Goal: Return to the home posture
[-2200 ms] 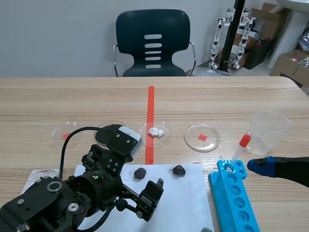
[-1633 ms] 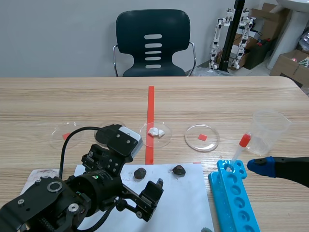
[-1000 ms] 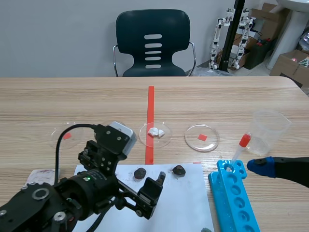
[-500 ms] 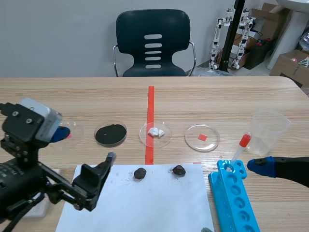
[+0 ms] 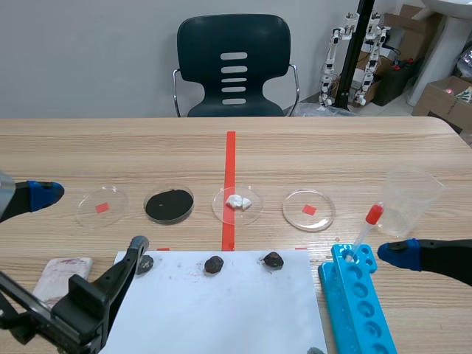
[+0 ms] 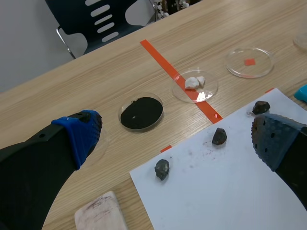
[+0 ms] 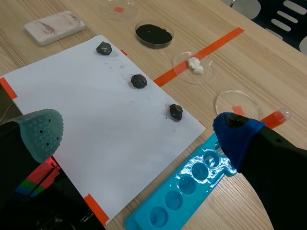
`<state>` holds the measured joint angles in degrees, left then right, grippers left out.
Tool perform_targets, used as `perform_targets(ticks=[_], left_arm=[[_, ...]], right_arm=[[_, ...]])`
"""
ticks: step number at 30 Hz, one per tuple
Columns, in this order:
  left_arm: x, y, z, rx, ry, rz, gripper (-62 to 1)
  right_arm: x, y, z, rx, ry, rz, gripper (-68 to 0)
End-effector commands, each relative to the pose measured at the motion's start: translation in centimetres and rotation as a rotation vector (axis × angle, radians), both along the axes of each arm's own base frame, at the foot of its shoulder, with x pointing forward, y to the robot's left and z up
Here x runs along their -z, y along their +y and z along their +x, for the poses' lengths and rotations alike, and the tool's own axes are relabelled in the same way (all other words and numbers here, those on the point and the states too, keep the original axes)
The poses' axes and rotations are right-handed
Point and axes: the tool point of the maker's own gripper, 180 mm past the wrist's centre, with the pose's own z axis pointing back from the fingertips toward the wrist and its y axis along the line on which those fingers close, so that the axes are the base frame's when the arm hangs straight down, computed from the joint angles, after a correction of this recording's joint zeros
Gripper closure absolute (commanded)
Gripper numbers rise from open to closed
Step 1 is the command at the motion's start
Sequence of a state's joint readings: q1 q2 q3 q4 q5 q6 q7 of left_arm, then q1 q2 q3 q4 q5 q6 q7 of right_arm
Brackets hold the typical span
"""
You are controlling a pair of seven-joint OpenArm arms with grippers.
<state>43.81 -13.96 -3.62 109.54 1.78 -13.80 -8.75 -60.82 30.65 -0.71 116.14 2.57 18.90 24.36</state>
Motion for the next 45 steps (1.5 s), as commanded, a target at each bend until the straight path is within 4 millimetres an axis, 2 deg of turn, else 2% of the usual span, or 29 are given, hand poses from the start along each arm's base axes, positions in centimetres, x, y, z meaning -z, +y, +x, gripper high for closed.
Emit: perform_targets(ticks=[1, 11, 22, 45], left_arm=[[-0.8, -0.7, -0.3, 0.021, -0.024, -0.009, -62.3], [0.5, -0.8, -2.6, 0.041, 0.01, 0.059, -62.3], [0.3, -0.9, -3.6, 0.038, -0.004, 0.049, -62.3], [-0.1, -1.0, -3.2, 0.041, -0.026, 0.045, -62.3]], right_arm=[[-0.7, 0.0, 0.3, -0.001, -0.024, 0.017, -67.9], [-0.7, 0.0, 0.3, -0.001, -0.024, 0.017, -67.9], [-0.7, 0.1, 0.3, -0.001, -0.024, 0.017, -67.9], [-0.7, 0.0, 0.3, -0.001, -0.024, 0.017, -67.9]])
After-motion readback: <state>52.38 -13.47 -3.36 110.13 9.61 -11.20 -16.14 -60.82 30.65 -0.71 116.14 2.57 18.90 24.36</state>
